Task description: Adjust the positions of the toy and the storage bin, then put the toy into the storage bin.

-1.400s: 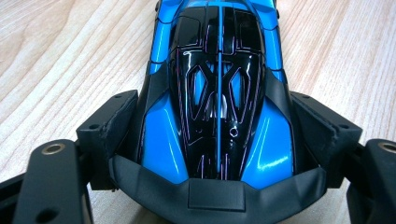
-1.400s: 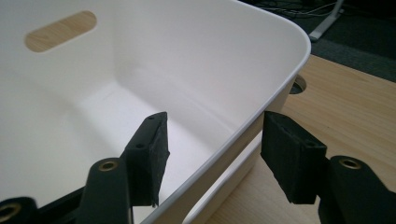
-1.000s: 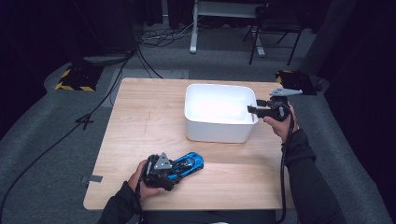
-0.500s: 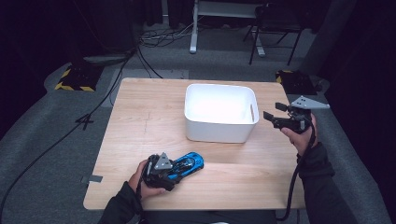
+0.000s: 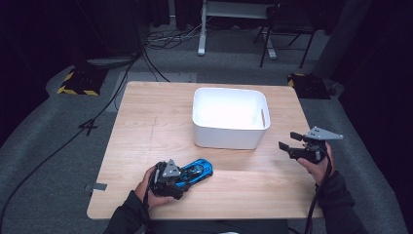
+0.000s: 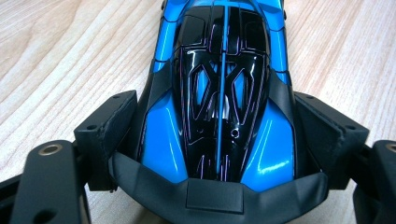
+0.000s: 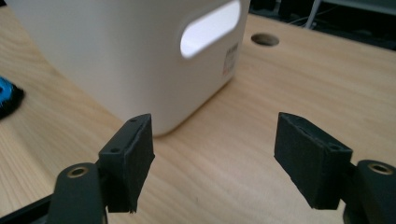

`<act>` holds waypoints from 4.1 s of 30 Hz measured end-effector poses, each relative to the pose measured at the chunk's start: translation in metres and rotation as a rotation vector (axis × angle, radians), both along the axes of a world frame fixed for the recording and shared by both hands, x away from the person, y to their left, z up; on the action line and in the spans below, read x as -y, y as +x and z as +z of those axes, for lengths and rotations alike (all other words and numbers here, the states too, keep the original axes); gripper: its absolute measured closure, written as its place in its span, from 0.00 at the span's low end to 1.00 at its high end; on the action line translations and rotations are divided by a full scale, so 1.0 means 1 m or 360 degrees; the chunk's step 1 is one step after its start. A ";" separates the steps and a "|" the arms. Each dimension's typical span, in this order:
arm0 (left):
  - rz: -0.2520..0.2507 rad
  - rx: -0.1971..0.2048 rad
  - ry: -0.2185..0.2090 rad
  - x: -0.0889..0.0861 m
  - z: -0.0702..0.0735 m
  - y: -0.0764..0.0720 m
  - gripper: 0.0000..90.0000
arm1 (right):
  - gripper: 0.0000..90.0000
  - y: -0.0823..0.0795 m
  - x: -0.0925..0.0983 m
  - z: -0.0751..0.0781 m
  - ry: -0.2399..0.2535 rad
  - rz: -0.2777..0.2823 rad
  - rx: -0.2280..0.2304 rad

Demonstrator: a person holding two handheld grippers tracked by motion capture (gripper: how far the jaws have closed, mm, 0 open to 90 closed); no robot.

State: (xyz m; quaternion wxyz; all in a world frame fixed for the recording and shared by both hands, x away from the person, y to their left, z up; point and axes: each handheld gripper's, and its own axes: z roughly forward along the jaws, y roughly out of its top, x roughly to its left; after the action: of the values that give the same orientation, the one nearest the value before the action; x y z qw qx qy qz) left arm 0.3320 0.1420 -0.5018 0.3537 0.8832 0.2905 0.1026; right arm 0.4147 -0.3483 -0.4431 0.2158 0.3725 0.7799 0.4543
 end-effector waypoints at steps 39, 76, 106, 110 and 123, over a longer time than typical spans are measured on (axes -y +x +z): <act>0.0005 0.0004 -0.0015 0.007 0.000 0.003 0.26 | 0.23 0.012 -0.009 -0.060 -0.0236 0.0084 -0.0237; 0.0042 0.0292 -0.0268 0.003 0.037 -0.007 0.27 | 0.23 0.012 -0.009 -0.060 -0.0232 0.0085 -0.0244; 0.0015 0.0463 -0.0561 0.006 0.077 0.003 0.27 | 0.22 0.011 -0.008 -0.060 -0.0238 0.0084 -0.0240; 0.0029 0.0476 -0.0584 0.003 0.084 0.005 0.27 | 0.22 0.011 -0.008 -0.060 -0.0240 0.0084 -0.0240; 0.0075 0.0461 -0.0660 -0.005 0.103 0.017 0.27 | 0.23 0.011 -0.008 -0.060 -0.0239 0.0085 -0.0239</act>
State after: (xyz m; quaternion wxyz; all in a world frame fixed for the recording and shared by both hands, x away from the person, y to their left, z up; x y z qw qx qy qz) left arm 0.3493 0.1468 -0.3987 0.5628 0.7607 0.2723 0.1744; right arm 0.4253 -0.3407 -0.5030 0.1719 0.3675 0.8354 0.3708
